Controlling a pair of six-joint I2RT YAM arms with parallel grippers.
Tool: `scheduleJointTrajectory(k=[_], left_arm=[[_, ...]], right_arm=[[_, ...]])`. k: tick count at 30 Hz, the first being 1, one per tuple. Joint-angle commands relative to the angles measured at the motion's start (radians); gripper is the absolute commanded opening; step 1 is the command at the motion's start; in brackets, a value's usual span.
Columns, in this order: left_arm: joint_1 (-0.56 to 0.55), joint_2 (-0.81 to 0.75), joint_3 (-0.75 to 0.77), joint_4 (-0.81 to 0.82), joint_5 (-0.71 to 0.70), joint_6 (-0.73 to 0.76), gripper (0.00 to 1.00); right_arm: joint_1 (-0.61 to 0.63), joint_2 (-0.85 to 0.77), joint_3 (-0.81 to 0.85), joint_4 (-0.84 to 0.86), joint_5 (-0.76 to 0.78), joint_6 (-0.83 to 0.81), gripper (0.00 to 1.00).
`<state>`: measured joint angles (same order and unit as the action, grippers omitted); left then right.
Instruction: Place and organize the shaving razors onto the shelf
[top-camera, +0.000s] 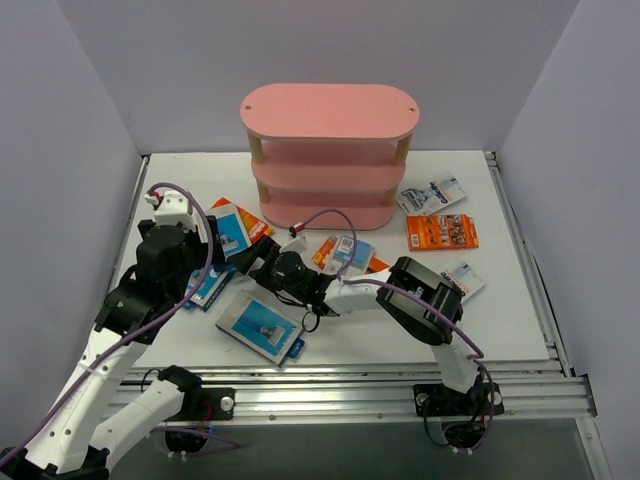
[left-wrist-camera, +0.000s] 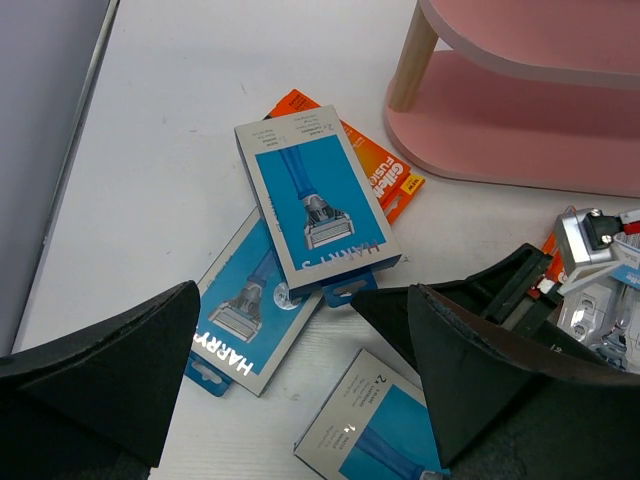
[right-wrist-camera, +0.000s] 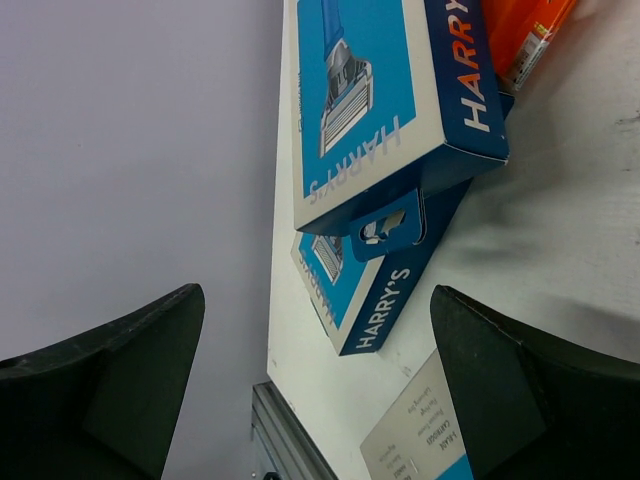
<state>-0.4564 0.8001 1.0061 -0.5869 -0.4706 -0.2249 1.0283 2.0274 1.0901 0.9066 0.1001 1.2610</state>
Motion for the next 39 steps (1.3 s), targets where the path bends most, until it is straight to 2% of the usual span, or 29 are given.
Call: scheduleJointTrajectory(k=[1, 30, 39], left_arm=[[0.002, -0.016, 0.006, 0.032, 0.018, -0.007, 0.94], [0.002, -0.044, 0.008, 0.032, 0.058, -0.013, 0.94], [0.002, -0.041, 0.008, 0.032, 0.064, -0.014, 0.94]], right_arm=[[-0.005, 0.027, 0.068, -0.008, 0.039, 0.044, 0.91], [-0.039, 0.203, 0.247, -0.077, 0.078, 0.121, 0.89], [-0.05, 0.228, 0.251, -0.064, 0.075, 0.135, 0.81]])
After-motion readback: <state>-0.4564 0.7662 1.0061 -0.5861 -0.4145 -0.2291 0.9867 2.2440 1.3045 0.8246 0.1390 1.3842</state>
